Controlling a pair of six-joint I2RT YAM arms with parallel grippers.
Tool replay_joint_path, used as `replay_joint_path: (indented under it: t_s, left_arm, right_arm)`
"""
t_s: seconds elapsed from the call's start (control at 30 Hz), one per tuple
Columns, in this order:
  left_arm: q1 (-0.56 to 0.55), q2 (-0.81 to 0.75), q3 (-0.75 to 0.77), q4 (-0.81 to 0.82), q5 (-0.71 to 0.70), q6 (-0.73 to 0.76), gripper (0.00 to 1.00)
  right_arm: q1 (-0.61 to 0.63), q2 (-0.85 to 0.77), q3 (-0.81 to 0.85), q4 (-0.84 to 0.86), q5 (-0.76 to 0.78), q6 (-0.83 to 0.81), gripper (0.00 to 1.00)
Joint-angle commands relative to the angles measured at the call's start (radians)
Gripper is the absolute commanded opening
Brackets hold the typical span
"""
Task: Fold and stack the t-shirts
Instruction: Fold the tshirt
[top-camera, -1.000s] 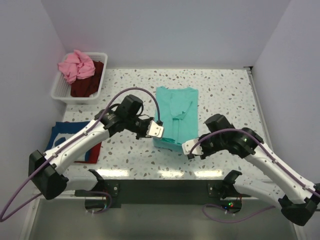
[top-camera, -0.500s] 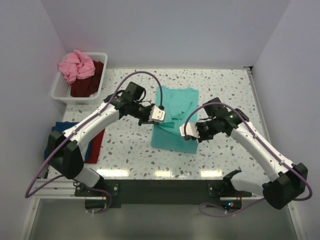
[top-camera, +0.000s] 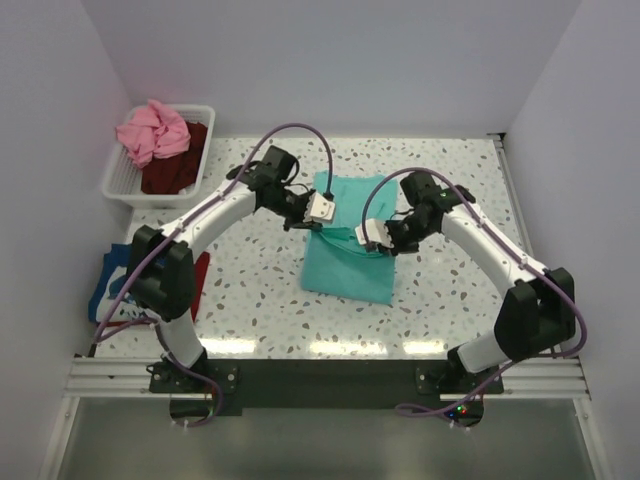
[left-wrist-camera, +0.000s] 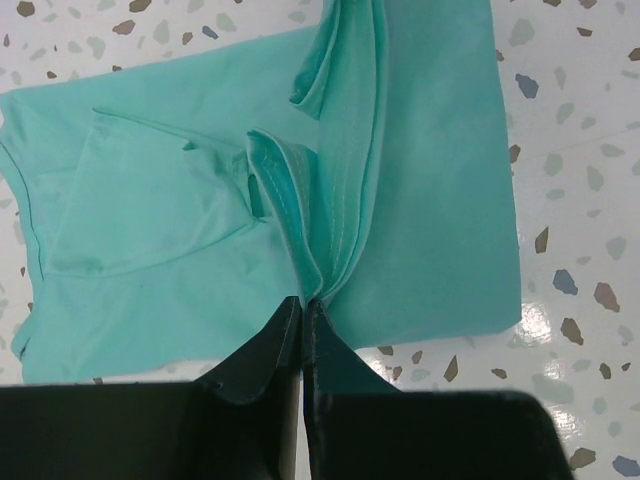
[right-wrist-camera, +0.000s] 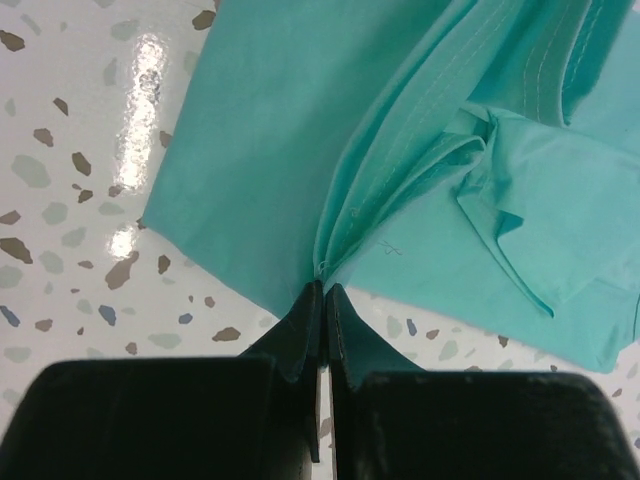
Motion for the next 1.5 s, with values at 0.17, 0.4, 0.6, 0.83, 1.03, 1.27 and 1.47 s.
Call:
replay_joint_path:
  t_s: [0.17,0.4,0.6,0.83,1.03,1.27,1.47]
  left_arm:
    - [0.036,0.099,0.078,-0.023,0.047,0.083,0.0]
    - [0.067,0.192,0.132,-0.019,0.05,0.112,0.0]
    - [0.074,0.255,0.166,-0.036,0.049,0.158,0.0]
    - [0.079,0.303,0.183,-0.02,0.043,0.168,0.0]
    - [0.079,0.324,0.192,-0.031,0.04,0.181,0.0]
    - [0.079,0.346,0.196,-0.02,0.038,0.182,0.0]
    - [0.08,0.37,0.21,-0.014,0.023,0.182,0.03]
  right_arm:
    - [-0.038,0.125,0.073,0.06,-0.044,-0.107,0.0]
    - [-0.058,0.231,0.12,0.09,-0.041,-0.135,0.0]
    - [-0.072,0.304,0.152,0.107,-0.035,-0.163,0.0]
    - [-0.072,0.357,0.18,0.09,-0.029,-0.186,0.0]
    - [-0.078,0.347,0.148,0.069,-0.015,-0.198,0.0]
    - [-0.08,0.357,0.139,0.078,-0.003,-0.195,0.0]
    - [-0.08,0.389,0.148,0.099,0.011,-0.192,0.0]
